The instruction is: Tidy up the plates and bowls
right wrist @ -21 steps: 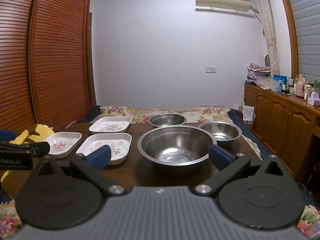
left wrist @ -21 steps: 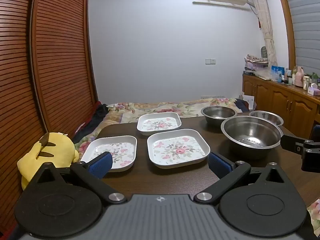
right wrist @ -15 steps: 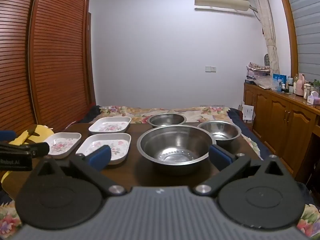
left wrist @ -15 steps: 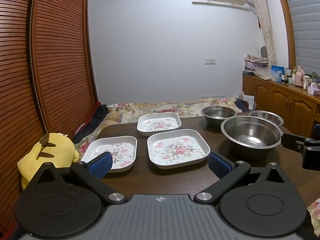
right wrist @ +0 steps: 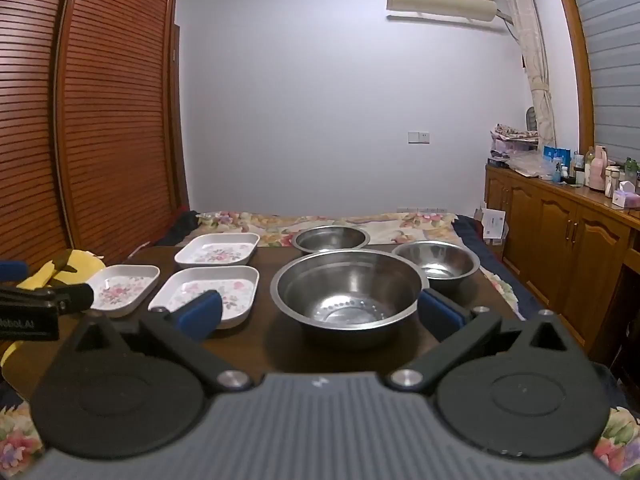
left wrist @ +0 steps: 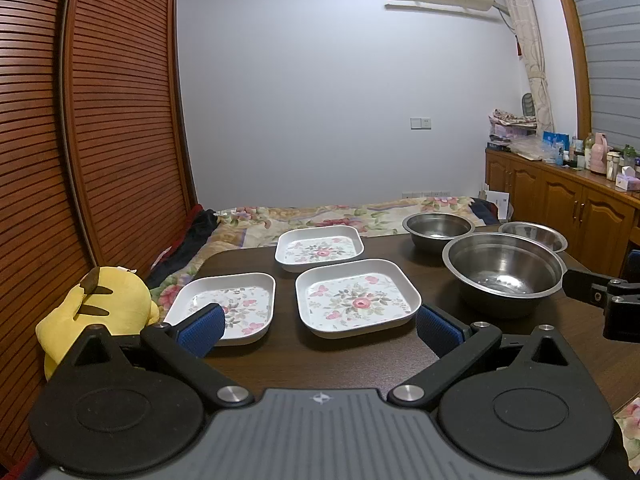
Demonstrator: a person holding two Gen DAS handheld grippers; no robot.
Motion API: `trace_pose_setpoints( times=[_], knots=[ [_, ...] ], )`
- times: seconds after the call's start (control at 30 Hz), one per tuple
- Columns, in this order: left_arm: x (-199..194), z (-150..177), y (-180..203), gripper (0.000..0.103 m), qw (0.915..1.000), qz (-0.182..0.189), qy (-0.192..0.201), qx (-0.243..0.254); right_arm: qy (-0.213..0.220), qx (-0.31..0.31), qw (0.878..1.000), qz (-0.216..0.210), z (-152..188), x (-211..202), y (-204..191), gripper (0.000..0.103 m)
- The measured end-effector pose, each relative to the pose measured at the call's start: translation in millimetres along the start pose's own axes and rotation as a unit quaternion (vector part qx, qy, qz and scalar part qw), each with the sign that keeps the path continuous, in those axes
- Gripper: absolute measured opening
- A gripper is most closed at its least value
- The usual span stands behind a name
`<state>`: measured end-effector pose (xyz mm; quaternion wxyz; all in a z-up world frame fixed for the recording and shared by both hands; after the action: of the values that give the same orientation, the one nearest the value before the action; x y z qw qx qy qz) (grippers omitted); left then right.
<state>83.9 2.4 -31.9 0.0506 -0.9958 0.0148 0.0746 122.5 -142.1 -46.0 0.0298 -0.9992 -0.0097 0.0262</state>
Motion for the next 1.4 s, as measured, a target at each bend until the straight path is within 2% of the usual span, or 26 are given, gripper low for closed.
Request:
trace_pose_setpoints(
  times=[1.4],
  knots=[
    [-1.4, -4.0, -2.3, 0.103, 1.0000, 0.000, 0.001, -0.001, -0.001, 0.007, 1.000, -0.002, -0.9, -0.8, 1.2, 0.103]
  ],
)
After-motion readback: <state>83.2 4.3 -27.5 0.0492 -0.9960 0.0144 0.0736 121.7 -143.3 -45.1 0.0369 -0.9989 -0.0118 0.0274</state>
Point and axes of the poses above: each gripper's, at about its wrist camera, not at the fingertips, and x roughly the way its jaws point, y to its right, z to its underside, the point moved 9 cm from there along x, roughly the way its jaws point, and after that the axes turned 13 degrees about y, right-handed, at the moved point
